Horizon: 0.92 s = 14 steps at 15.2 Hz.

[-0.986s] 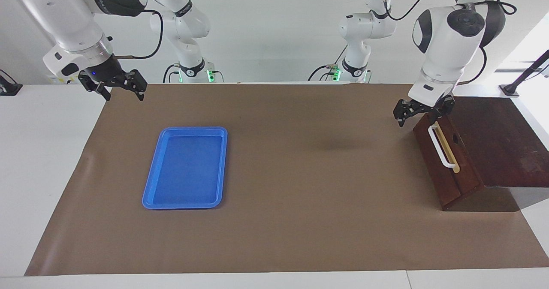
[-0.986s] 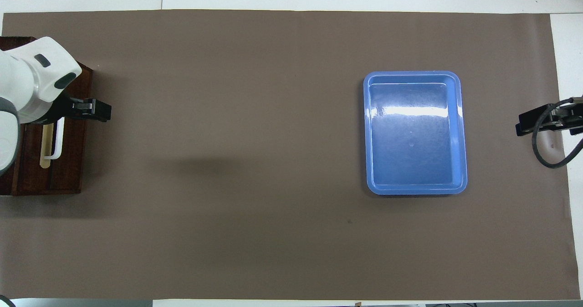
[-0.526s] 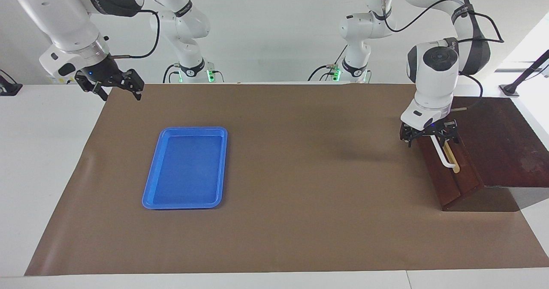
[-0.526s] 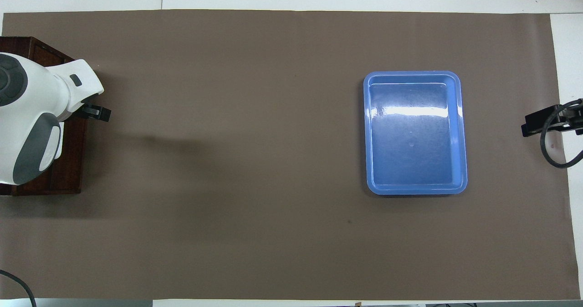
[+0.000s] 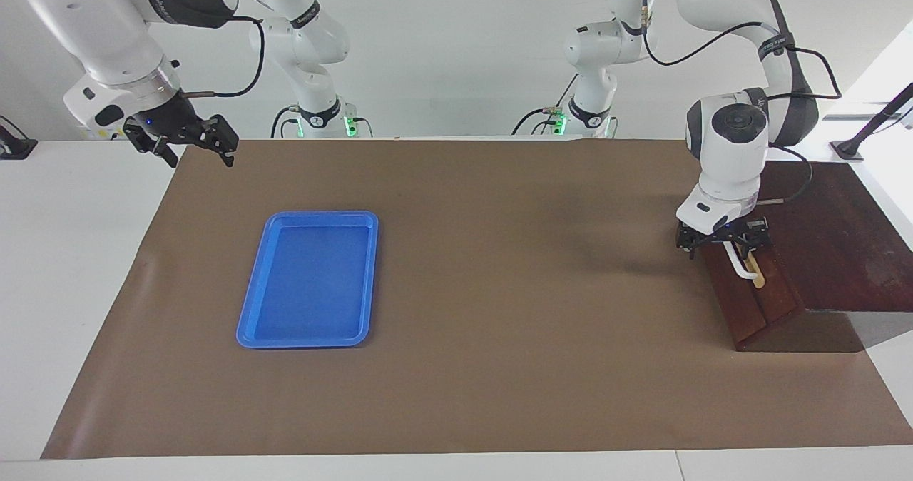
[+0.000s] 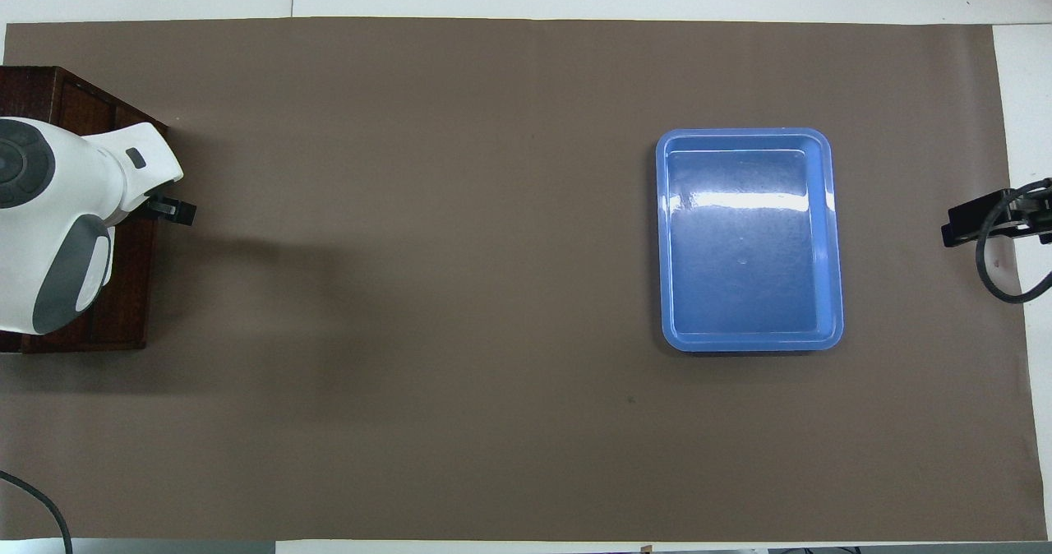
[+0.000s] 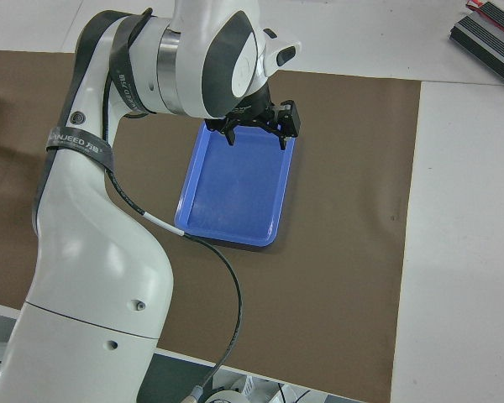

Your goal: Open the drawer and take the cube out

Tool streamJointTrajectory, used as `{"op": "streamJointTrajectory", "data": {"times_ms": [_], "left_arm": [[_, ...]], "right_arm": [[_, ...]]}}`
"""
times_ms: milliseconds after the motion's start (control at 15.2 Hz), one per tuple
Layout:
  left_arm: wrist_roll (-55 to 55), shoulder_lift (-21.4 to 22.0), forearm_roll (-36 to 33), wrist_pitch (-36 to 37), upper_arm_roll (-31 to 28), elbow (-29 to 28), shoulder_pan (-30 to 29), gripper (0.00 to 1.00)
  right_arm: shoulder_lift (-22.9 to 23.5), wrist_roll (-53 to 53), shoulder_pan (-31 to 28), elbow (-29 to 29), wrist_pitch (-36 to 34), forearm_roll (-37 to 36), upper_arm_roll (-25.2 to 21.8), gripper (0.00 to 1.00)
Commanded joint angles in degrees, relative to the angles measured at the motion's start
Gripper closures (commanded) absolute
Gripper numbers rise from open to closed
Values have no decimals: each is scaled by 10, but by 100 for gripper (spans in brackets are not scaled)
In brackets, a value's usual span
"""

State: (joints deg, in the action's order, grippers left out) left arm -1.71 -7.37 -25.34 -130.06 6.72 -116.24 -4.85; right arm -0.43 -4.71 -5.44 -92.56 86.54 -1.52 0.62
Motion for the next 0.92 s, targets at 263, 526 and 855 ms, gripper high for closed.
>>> {"op": "streamJointTrajectory", "data": {"times_ms": [263,526,855], "left_arm": [[13,8,-10,-24,6,-21,12,0],[140,10,2,3,7,-17,105,0],[205,14,39,34,7,-13,173,0]], "right_arm": [[-4,-18,-13,-1,-9,-5,6,0],[-4,-19,-11,-1,-10,-5,7,0],[-5,-19,-8,-2,-9,-5,7,0]]}}
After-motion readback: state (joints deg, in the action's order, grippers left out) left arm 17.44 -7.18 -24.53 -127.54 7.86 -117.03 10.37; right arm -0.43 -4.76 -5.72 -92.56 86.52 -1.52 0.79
